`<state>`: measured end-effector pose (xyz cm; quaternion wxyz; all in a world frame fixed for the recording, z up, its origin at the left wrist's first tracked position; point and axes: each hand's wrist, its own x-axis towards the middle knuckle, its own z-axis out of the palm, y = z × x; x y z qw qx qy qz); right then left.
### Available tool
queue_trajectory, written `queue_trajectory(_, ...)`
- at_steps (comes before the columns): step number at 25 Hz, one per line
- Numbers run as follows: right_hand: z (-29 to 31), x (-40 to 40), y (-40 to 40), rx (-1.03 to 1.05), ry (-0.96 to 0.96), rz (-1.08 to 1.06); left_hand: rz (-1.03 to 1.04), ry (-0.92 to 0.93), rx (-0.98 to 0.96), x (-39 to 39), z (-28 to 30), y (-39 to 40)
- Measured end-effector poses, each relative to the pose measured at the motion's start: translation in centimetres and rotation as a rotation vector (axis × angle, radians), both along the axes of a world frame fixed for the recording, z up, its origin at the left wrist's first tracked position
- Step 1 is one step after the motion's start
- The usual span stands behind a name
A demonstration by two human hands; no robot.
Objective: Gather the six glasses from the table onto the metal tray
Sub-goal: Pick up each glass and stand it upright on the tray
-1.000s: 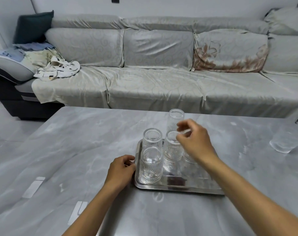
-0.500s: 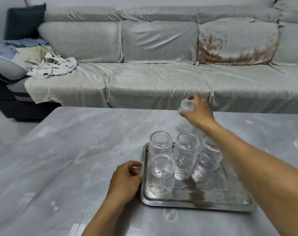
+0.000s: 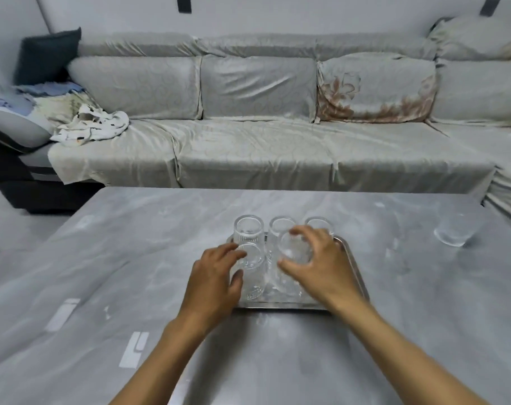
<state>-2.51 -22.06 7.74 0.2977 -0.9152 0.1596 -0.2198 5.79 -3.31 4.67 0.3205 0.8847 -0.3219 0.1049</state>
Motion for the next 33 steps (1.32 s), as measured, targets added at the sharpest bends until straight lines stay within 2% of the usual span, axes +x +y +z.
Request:
queue_trajectory(2,-2.1,0.2,0.6,-0.027,0.075,0.001,0.003,-0.004,0.043,-0.3,-0.2,-0.4)
queue_trajectory(6,-3.8,1.5,0.4,-0.061,0.104,-0.011,-0.006,-0.059,0.052,0.5,-0.7,-0.5)
queue_trajectory(16,-5.2,1.8,-0.5,-0.111,0.077,0.035,-0.018,-0.006,-0.015,0.5,-0.9,-0.6)
queue_trajectory(20,-4.9,0.0,-1.5,-0.012,-0.031,0.057,-0.012,-0.065,0.000,-0.5,-0.3,-1.1)
queue_trajectory(23,-3.7,-2.4,-4.9,-0.028,-0.116,-0.040,-0.065,-0.091,-0.009,-2.0,0.5,-3.9)
queue_trajectory(27,-2.5,-6.4,-12.3,-0.002,-0.080,-0.262,-0.188,-0.112,0.101,-4.5,2.1,-11.4)
queue_trajectory(33,-1.3,-9.9,-26.6,-0.069,0.164,-0.512,-0.267,-0.088,0.239,-5.9,2.4,-20.9)
